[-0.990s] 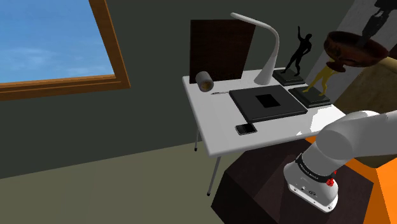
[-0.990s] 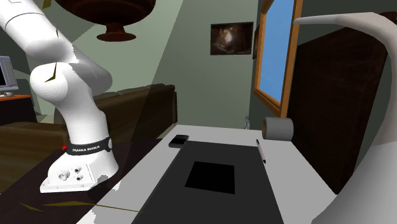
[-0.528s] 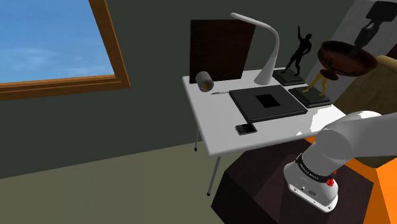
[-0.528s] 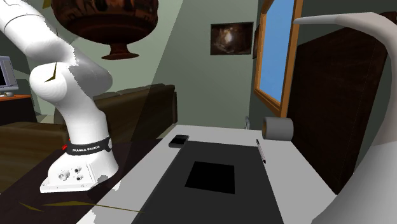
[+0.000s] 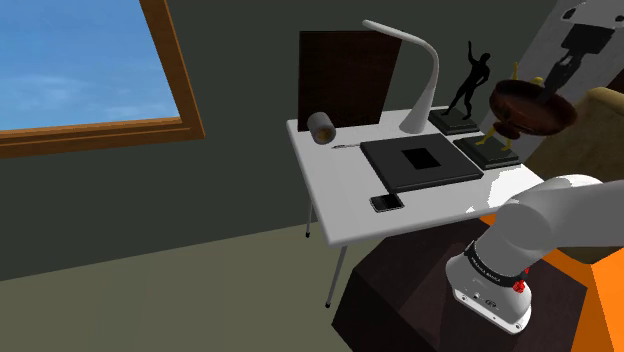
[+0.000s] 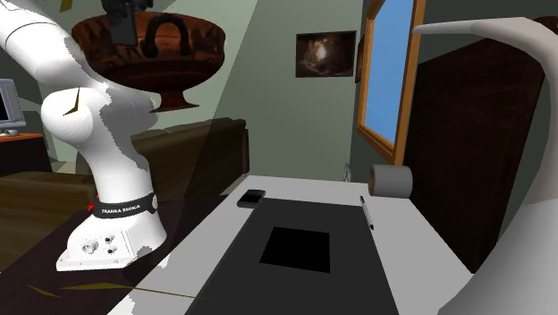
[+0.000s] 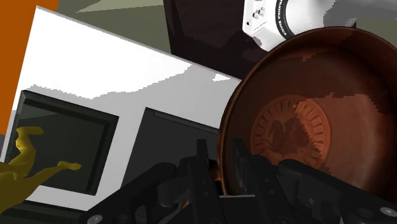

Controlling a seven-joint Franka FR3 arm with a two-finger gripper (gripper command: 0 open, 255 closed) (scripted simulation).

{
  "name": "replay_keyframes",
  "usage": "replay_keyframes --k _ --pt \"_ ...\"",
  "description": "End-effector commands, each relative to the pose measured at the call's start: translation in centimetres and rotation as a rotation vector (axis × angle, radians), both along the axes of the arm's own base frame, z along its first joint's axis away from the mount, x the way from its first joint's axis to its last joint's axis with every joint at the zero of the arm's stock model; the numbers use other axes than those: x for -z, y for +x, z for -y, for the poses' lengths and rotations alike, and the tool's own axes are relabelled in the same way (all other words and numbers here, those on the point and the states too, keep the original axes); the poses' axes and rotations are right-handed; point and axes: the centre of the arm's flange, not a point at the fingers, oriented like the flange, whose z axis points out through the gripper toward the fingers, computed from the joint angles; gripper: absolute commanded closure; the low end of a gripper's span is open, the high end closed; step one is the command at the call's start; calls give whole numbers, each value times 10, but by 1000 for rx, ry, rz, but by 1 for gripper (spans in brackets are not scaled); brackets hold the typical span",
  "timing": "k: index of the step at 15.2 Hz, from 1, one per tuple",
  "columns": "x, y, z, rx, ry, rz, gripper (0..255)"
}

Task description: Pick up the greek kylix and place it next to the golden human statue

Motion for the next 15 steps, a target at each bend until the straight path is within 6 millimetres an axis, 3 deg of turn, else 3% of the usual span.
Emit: replay_keyframes --k 1,15 --pt "11 -1 0 0 -1 1 255" --pt "85 -1 0 0 -1 1 255"
